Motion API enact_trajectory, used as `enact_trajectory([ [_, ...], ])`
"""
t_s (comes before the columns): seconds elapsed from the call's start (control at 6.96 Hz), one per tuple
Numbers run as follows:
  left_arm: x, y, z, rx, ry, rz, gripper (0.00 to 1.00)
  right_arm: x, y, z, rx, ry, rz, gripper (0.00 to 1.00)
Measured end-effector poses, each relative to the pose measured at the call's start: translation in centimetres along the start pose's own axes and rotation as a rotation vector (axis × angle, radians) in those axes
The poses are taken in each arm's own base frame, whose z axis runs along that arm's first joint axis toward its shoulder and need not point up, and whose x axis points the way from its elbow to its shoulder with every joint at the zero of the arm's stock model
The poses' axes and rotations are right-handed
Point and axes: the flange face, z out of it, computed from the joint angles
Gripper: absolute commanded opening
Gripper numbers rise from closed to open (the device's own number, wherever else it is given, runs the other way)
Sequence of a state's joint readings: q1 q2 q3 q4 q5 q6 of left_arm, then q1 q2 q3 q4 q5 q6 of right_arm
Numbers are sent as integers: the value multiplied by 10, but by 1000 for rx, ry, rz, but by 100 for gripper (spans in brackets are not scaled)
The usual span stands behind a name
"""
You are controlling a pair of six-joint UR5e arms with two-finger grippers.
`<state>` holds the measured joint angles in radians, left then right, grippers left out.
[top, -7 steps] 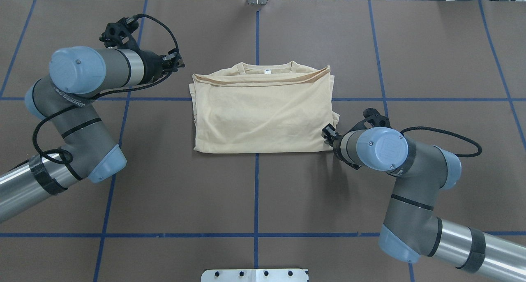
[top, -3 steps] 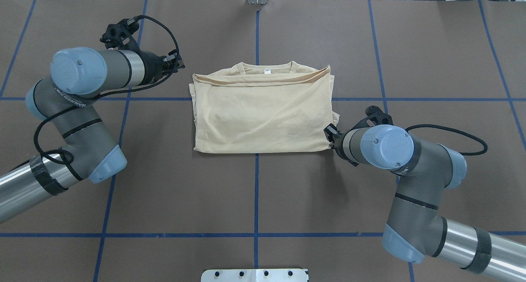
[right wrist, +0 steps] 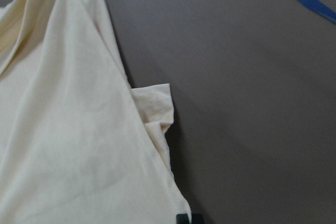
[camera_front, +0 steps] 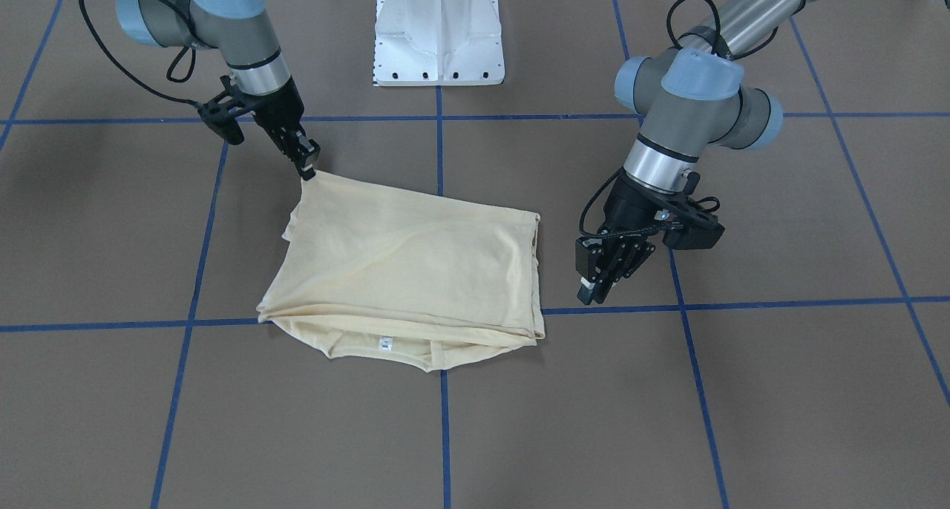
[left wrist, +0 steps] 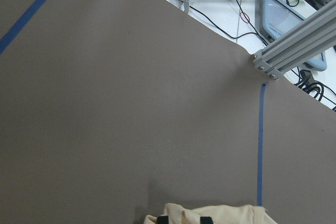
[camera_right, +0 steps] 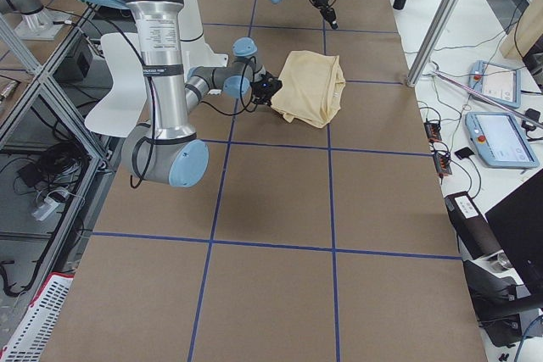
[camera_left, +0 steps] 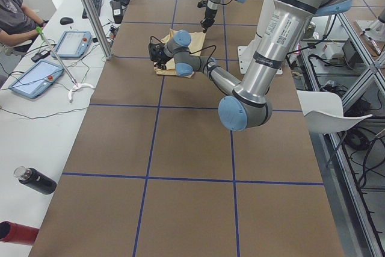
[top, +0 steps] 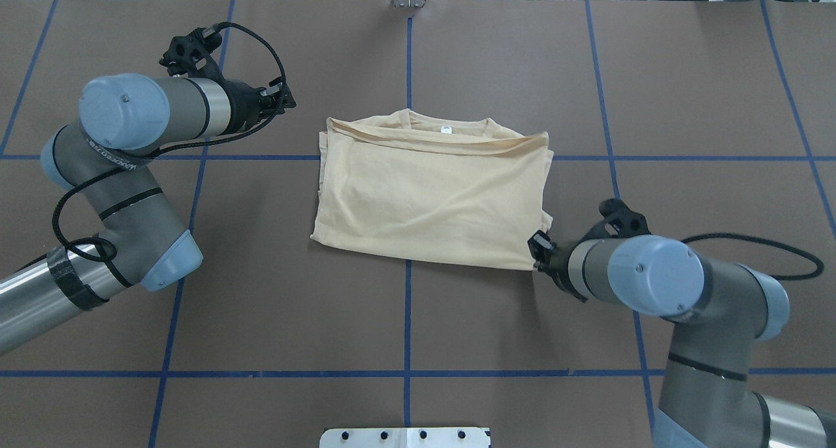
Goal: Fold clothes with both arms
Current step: 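Drag the folded shirt's corner toward the robot with the right gripper, then release the shirt and raise the right gripper while the left gripper approaches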
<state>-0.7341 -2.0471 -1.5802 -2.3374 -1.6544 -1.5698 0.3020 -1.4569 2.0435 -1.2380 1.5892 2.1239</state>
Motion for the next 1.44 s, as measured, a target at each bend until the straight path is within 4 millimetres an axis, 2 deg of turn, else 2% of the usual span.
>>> enact_trajectory([
  [0.14,7,2,-6,-7,17,-2,32,30,38,-11,-70,36,-50,0],
  [0.29,16,8,-14,-17,39,-1,32,54,75,-23,-140,64,-88,24],
  [0.43,23,19,-20,-35,58,-7,32,70,106,-36,-204,81,-120,99],
  [0.57,30,38,-22,-65,71,-29,32,81,127,-46,-248,91,-143,100],
  [0.72,34,62,-24,-102,81,-58,36,86,132,-53,-266,94,-152,100],
  [0.86,34,84,-31,-138,87,-82,40,81,120,-65,-262,76,-140,100],
  [1.01,31,108,-43,-173,80,-97,42,65,94,-82,-242,36,-106,100],
  [1.15,28,131,-54,-202,47,-112,44,41,59,-93,-210,-8,-57,100],
  [1.44,24,180,-59,-223,-8,-130,44,-21,-16,-92,-112,-101,-29,100],
])
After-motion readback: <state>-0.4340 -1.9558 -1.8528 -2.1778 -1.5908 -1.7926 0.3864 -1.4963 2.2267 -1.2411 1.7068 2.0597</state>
